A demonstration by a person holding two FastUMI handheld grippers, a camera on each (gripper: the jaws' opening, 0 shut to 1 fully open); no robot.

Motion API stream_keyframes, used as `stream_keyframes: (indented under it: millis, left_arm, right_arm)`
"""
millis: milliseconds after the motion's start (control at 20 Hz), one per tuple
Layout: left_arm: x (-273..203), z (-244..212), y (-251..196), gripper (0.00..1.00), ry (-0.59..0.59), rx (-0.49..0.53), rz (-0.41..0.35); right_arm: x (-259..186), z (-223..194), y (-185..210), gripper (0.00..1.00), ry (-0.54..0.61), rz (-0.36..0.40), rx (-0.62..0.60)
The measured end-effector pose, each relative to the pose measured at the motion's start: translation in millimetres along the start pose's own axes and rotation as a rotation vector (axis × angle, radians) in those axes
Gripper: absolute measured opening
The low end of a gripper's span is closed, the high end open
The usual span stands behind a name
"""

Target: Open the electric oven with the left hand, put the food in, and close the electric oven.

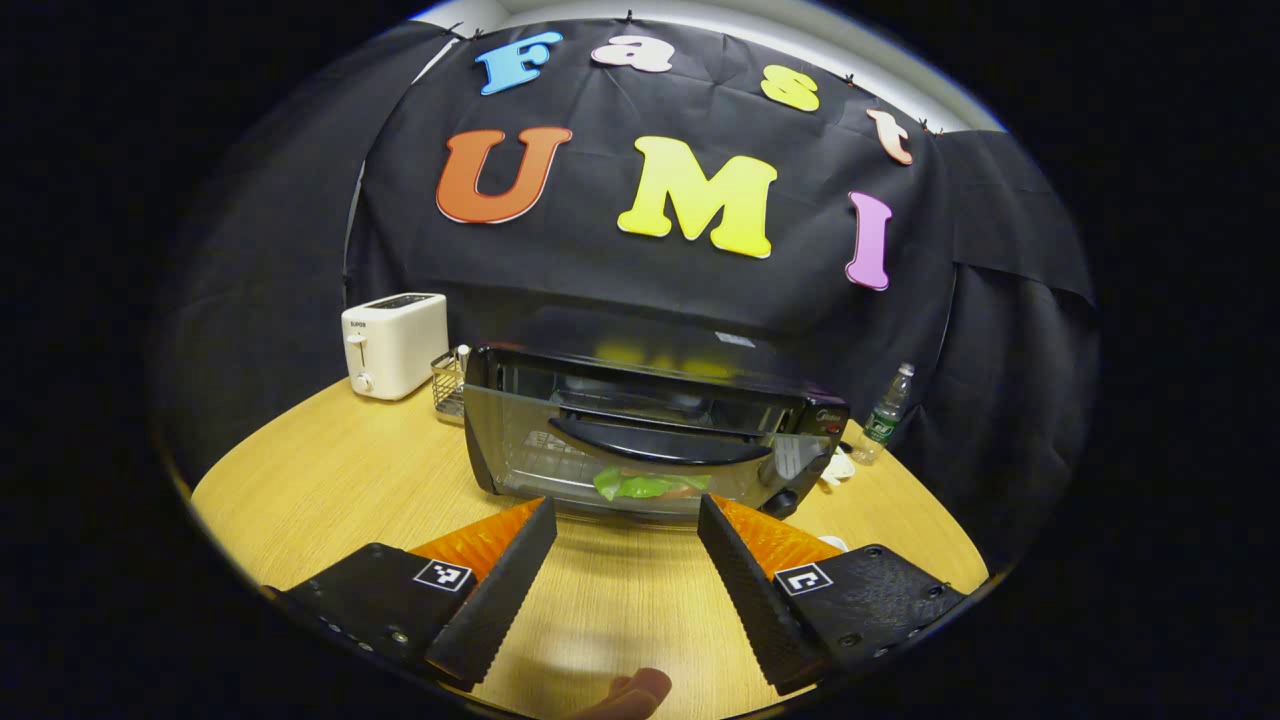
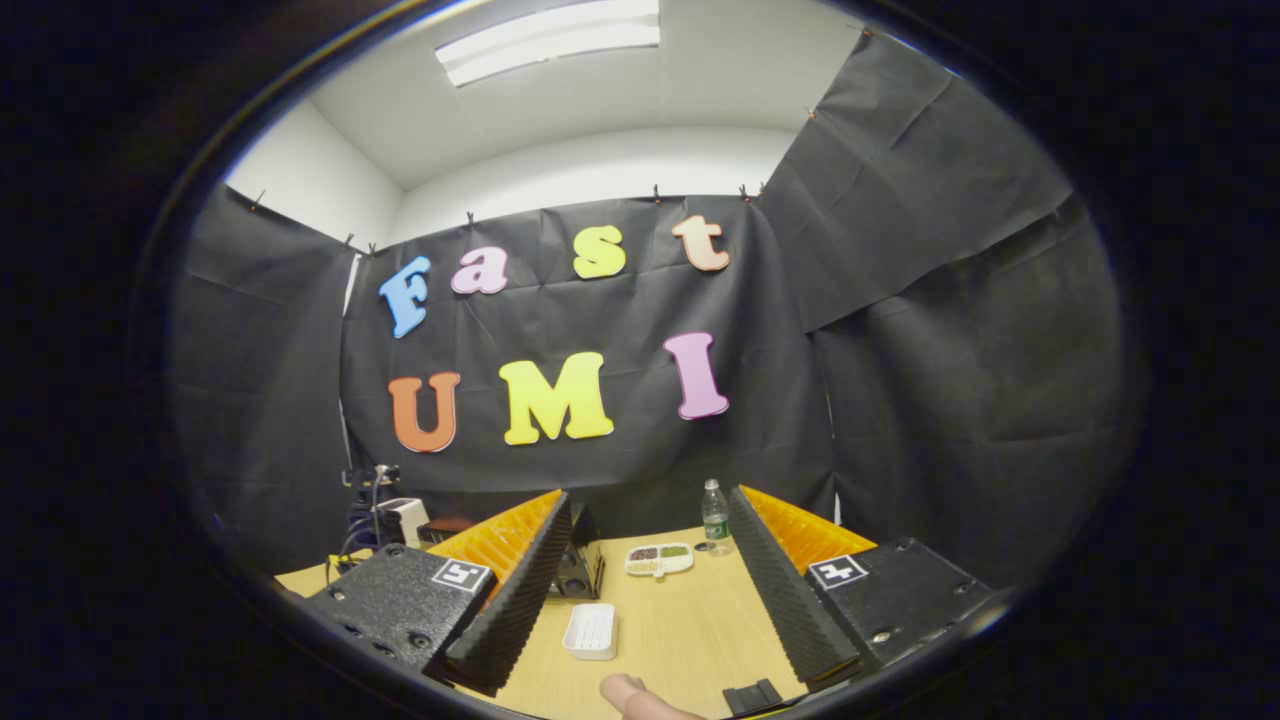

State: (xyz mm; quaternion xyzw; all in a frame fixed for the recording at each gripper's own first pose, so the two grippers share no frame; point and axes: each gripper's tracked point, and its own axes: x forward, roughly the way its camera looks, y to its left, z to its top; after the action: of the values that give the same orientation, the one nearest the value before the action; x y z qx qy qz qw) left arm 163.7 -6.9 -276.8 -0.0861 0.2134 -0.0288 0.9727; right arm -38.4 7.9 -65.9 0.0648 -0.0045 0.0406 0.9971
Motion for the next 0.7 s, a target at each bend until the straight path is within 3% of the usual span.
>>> stream_keyframes:
  millis: [50,100,400,450,550,700]
  left_arm:
    - [-10,10,3,0.94,-0.035,0.007,0.006]
    - [-20,19,4,0.94,-0.056,0.015,0.013]
    - [-107,68,1,0.94,-0.207,0.022,0.038]
    - [-125,71,1,0.94,-0.224,0.017,0.046]
    - [-161,74,-1,0.94,-0.239,0.018,0.058]
    - [-212,78,-7,0.94,-0.269,0.048,0.068]
  right_arm:
    - [0,-1,0,1.0,0.004,0.0,0.0]
    - [-1,-1,1,0.94,0.006,-0.001,0.0]
    - [-4,1,2,0.94,0.017,-0.011,-0.022]
    - [-4,0,3,1.0,0.022,-0.012,-0.03]
    - [-8,2,5,0.94,0.024,-0.011,-0.048]
    - [-15,8,7,0.94,0.013,-0.011,-0.07]
